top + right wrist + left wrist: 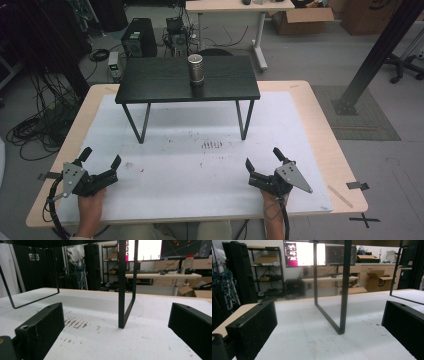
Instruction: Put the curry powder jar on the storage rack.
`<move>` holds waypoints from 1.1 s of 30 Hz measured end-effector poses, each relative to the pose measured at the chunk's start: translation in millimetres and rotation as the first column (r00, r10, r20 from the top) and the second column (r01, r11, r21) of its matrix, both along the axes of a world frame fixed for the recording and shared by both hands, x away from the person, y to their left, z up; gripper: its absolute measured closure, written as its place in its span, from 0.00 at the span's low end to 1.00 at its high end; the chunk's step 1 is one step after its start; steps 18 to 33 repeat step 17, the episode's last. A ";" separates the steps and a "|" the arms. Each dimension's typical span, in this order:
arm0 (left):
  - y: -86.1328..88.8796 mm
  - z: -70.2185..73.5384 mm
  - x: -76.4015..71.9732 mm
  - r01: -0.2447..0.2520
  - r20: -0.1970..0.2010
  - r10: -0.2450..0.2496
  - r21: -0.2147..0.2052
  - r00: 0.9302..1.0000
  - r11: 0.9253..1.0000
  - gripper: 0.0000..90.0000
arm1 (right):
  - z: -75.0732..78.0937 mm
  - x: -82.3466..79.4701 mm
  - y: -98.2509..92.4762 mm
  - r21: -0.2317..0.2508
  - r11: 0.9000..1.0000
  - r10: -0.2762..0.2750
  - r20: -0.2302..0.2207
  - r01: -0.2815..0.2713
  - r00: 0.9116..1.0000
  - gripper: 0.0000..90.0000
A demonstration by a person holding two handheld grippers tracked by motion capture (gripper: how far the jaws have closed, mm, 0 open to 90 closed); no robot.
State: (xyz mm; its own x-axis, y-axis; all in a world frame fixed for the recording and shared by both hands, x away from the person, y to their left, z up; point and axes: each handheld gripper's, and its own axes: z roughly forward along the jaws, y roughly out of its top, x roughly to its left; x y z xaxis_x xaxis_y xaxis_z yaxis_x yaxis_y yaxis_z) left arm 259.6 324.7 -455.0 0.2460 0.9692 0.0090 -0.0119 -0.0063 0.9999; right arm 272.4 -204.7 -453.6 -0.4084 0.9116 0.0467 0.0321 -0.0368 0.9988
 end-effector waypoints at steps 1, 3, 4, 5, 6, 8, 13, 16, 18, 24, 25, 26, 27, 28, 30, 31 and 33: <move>0.0 0.0 0.0 0.000 0.000 0.000 -0.001 1.000 1.000 0.00 | -0.3 -0.8 0.3 -0.003 1.000 -0.002 0.008 0.002 1.000 0.00; 0.0 0.0 -0.1 0.000 0.000 0.000 -0.001 1.000 1.000 0.00 | -1.1 -3.3 1.5 -0.011 1.000 -0.007 0.033 0.008 0.999 0.00; 0.0 0.0 -0.1 0.000 0.000 0.000 0.000 1.000 1.000 0.00 | -1.3 -4.2 2.3 -0.021 1.000 -0.007 0.043 0.008 0.999 0.00; 0.0 0.0 -0.1 0.000 0.000 0.000 0.000 1.000 1.000 0.00 | -1.4 -4.5 2.7 -0.024 1.000 -0.008 0.045 0.009 0.999 0.00; -0.1 0.0 -0.1 0.000 0.001 0.000 0.001 1.000 1.000 0.00 | -1.4 -4.4 2.5 -0.023 1.000 -0.009 0.045 0.010 0.999 0.00; -0.1 0.0 -0.1 0.000 0.001 0.000 0.001 1.000 1.000 0.00 | -1.6 -4.7 1.7 -0.012 1.000 -0.012 0.046 0.012 0.999 0.00; 0.1 0.0 -0.1 0.000 -0.001 0.000 0.001 1.000 1.000 0.00 | -1.7 -4.9 1.8 -0.013 1.000 -0.011 0.047 0.012 0.999 0.00; 0.0 0.0 0.0 -0.001 -0.002 0.001 0.001 1.000 1.000 0.00 | -1.7 -4.8 1.8 -0.014 1.000 -0.010 0.048 0.011 0.999 0.00; 0.1 0.0 0.0 -0.001 -0.002 0.001 0.001 1.000 1.000 0.00 | -1.7 -4.8 1.8 -0.015 1.000 -0.010 0.047 0.011 0.999 0.00; 0.1 0.0 0.0 -0.001 -0.002 0.001 0.001 1.000 1.000 0.00 | -1.7 -4.8 1.8 -0.015 1.000 -0.010 0.047 0.011 0.999 0.00; 0.1 0.0 0.0 -0.001 -0.002 0.001 0.001 1.000 1.000 0.00 | -1.7 -4.8 1.8 -0.015 1.000 -0.010 0.047 0.011 0.999 0.00; 0.1 0.0 0.0 -0.001 -0.002 0.001 0.001 1.000 1.000 0.00 | -1.7 -4.8 1.8 -0.015 1.000 -0.010 0.047 0.011 0.999 0.00; 0.1 0.0 0.0 -0.001 -0.002 0.001 0.001 1.000 1.000 0.00 | -1.7 -4.8 1.8 -0.015 1.000 -0.010 0.047 0.011 0.999 0.00; 0.1 0.0 0.0 -0.001 -0.002 0.001 0.001 1.000 1.000 0.00 | -1.7 -4.8 1.8 -0.015 1.000 -0.010 0.047 0.011 0.999 0.00; 0.1 0.0 0.0 -0.001 -0.002 0.001 0.001 1.000 1.000 0.00 | -1.7 -4.8 1.8 -0.015 1.000 -0.010 0.047 0.011 0.999 0.00; 0.1 0.0 0.0 -0.001 -0.002 0.001 0.001 1.000 1.000 0.00 | -1.7 -4.8 1.8 -0.015 1.000 -0.010 0.047 0.011 0.999 0.00; 0.1 0.0 0.0 -0.001 -0.002 0.001 0.001 1.000 1.000 0.00 | -1.7 -4.8 1.8 -0.015 1.000 -0.010 0.047 0.011 0.999 0.00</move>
